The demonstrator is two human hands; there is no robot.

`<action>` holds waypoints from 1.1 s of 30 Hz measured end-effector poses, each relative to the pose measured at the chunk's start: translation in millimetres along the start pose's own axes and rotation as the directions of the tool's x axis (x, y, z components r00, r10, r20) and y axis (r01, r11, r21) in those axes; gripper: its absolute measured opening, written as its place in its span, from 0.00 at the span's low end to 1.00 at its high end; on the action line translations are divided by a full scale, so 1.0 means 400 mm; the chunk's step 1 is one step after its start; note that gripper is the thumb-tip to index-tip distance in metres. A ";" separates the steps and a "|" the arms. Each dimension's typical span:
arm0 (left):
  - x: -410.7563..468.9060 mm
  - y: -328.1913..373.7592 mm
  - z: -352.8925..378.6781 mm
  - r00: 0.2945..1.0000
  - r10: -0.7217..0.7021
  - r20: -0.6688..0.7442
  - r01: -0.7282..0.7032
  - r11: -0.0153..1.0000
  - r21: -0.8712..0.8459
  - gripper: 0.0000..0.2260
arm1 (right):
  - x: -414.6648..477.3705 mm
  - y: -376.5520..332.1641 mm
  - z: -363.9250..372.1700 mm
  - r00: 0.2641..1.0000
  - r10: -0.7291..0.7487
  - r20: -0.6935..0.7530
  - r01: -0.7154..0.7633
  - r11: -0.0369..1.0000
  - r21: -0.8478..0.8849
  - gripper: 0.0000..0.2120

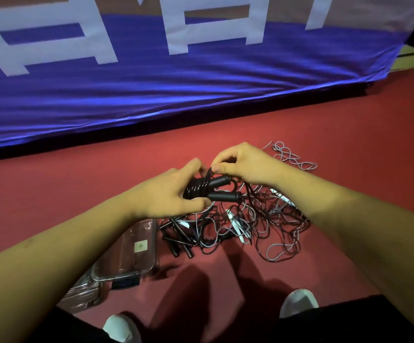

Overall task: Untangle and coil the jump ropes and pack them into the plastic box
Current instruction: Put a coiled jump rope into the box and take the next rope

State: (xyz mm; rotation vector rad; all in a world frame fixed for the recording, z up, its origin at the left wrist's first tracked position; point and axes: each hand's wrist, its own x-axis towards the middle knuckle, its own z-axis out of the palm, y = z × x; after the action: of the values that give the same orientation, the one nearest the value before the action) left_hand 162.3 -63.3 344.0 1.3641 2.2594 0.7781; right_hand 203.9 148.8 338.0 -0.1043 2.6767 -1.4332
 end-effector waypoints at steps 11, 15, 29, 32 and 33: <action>0.013 -0.017 0.002 0.975 -0.083 -0.204 0.055 0.988 -0.142 0.10 | -0.032 0.010 0.073 0.949 0.236 0.211 -0.275 0.944 0.184 0.12; 0.025 -0.047 -0.011 0.933 -0.197 -0.301 0.183 0.980 -0.074 0.12 | -0.031 0.012 0.093 0.945 0.190 0.265 -0.197 0.980 -0.001 0.11; 0.035 -0.041 0.036 0.957 -0.290 0.011 0.252 0.850 0.464 0.18 | -0.015 -0.075 0.038 0.990 -0.098 0.103 0.138 0.822 -0.552 0.06; 0.031 -0.004 0.042 0.966 -0.244 0.084 0.199 0.911 0.360 0.17 | -0.011 -0.063 0.011 0.993 -0.114 0.032 0.114 0.846 -0.521 0.09; 0.031 0.006 0.043 0.968 -0.241 0.077 0.206 0.928 0.312 0.16 | -0.010 -0.059 0.002 0.993 -0.118 0.014 0.110 0.867 -0.486 0.09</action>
State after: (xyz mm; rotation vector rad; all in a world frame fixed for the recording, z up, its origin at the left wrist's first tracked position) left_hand 168.3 -47.1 331.7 1.2073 2.4579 0.2781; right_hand 208.1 135.4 357.4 -0.2944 3.0249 -0.7430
